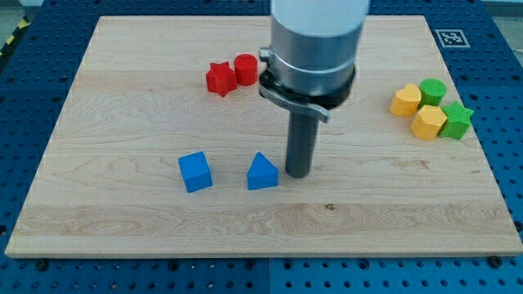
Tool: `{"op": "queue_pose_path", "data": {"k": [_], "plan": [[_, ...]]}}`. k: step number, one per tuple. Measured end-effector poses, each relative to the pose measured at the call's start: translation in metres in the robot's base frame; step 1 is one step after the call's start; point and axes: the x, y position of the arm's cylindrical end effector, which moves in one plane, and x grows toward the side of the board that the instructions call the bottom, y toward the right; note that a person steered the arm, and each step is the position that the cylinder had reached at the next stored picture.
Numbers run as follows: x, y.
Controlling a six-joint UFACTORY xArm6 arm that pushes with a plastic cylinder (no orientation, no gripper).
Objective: Point your arm to the right of the red circle
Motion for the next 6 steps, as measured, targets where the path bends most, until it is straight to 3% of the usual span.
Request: {"op": "queue_pose_path", "data": {"k": [4,6], "plan": [[-0.006,0.046],[-0.054,0.070]]}}
